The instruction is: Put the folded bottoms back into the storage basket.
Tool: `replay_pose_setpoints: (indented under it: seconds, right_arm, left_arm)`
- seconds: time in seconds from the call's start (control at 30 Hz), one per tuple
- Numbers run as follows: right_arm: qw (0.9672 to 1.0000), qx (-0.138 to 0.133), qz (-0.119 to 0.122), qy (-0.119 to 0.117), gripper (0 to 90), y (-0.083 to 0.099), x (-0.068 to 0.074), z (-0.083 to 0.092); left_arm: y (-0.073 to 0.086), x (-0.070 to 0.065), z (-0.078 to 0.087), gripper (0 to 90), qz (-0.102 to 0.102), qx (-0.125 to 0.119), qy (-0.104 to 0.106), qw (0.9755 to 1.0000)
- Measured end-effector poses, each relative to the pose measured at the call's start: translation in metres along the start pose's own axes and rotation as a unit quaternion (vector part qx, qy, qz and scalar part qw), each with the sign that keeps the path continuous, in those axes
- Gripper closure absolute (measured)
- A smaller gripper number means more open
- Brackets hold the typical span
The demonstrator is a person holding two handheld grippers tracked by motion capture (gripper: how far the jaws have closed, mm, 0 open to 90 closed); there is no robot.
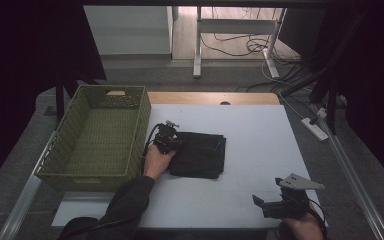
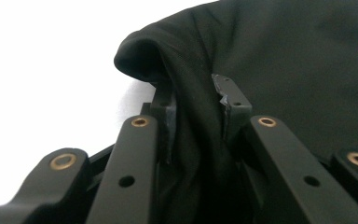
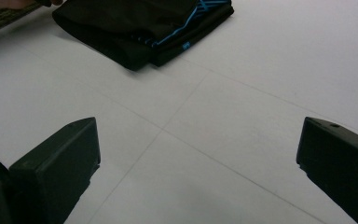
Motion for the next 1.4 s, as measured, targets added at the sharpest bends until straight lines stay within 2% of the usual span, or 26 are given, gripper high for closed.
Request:
replay_pose_setpoints:
  seconds: [0.13,0.3,0.43,0.7,0.97,1.4]
  right_arm:
    - [1.0000,0.001,0.005,0.000,0.2,-0.002,0.000,-0.005]
    - [0.9997,0.018,0.018,-0.006,0.3,-0.006,0.000,-0.014]
    - [0.9994,0.020,0.027,-0.011,0.3,-0.014,0.003,-0.023]
    - [0.9987,0.031,0.039,-0.014,0.3,-0.032,0.008,-0.042]
    - [0.9985,0.038,0.035,-0.017,0.3,-0.048,0.010,-0.061]
    - [0.9971,0.069,0.031,-0.012,0.3,-0.064,0.001,-0.098]
  left_arm:
    - [0.002,0.001,0.001,73.4,-0.001,-0.006,0.005,1.0000]
    - [0.004,0.001,0.001,73.4,-0.002,-0.014,0.011,0.9998]
    - [0.004,0.001,0.001,73.3,-0.010,-0.016,0.007,0.9998]
    - [0.005,0.002,0.000,72.8,-0.014,-0.020,0.010,0.9996]
    - [0.005,0.002,-0.001,72.7,-0.016,-0.022,0.012,0.9995]
    - [0.006,0.003,-0.001,72.7,-0.015,-0.025,0.016,0.9995]
Point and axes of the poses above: each handheld gripper's, and its own axes: z roughly backward along the jaws, y roughly out of its underside, x roughly to its left, the point moved 8 cm from there along -z, roughly forward along the jaws, and after that the axes turned 3 degrees about x, right-handed, at the moved point
